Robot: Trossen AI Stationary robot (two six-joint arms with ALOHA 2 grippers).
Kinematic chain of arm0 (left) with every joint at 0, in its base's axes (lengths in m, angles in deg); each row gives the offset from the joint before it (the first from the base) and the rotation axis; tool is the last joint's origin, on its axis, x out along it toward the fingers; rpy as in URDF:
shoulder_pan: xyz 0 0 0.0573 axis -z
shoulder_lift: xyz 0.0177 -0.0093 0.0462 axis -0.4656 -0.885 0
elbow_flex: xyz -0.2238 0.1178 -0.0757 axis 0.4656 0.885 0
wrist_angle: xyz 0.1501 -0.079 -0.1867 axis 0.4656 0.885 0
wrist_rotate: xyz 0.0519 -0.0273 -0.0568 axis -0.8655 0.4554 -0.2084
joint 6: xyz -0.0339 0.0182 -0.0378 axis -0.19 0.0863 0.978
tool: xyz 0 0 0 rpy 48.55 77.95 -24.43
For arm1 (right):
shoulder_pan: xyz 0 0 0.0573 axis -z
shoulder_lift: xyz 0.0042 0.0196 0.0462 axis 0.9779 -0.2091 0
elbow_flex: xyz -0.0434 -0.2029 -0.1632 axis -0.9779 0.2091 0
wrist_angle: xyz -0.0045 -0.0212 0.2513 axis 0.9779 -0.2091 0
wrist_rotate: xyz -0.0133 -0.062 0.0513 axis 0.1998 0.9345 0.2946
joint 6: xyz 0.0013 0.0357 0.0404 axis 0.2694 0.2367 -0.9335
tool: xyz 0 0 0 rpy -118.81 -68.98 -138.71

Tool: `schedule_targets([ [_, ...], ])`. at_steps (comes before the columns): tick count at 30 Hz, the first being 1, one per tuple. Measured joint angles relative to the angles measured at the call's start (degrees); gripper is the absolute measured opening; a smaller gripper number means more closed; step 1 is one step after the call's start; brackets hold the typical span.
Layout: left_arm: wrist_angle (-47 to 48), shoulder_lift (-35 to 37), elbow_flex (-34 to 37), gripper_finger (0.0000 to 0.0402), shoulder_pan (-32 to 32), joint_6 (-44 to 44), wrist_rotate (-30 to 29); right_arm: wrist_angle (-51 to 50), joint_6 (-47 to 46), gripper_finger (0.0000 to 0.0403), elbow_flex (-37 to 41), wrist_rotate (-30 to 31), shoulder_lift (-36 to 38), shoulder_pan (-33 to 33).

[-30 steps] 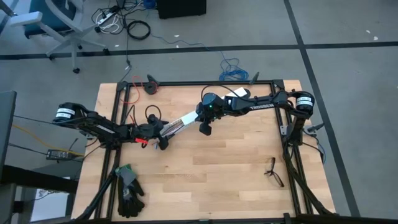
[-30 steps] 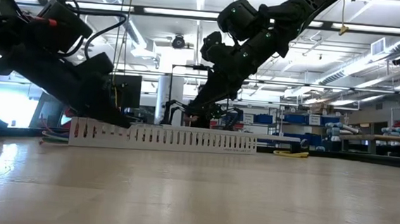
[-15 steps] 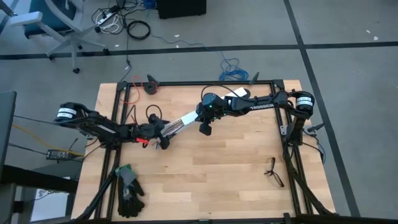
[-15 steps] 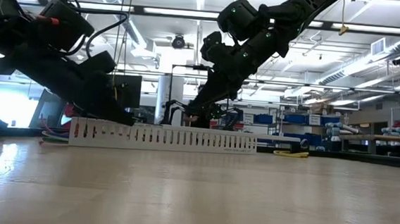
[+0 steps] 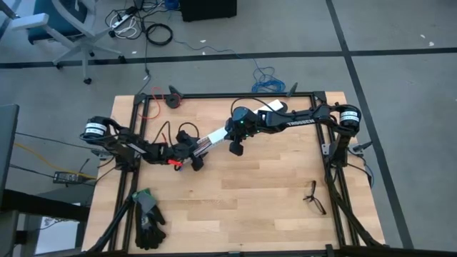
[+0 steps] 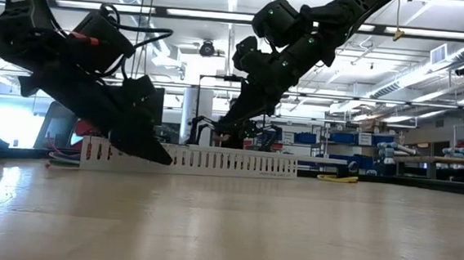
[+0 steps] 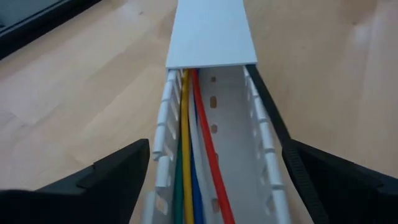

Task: Ziptie cables
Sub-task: Close the white cable duct

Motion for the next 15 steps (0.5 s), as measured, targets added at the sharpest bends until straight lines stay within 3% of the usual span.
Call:
schedule_targets([
  [9,-1.14,-0.05,0.01,0.0376,-0.01,0.05,-1.24,-0.41,0.23,0.0,0.0,0.02,0.0,0.0],
  [15,-1.1,-0.05,0.01,0.0341,0.0,0.15,-0.93,-0.43,0.24,0.0,0.0,0.04,0.0,0.0],
])
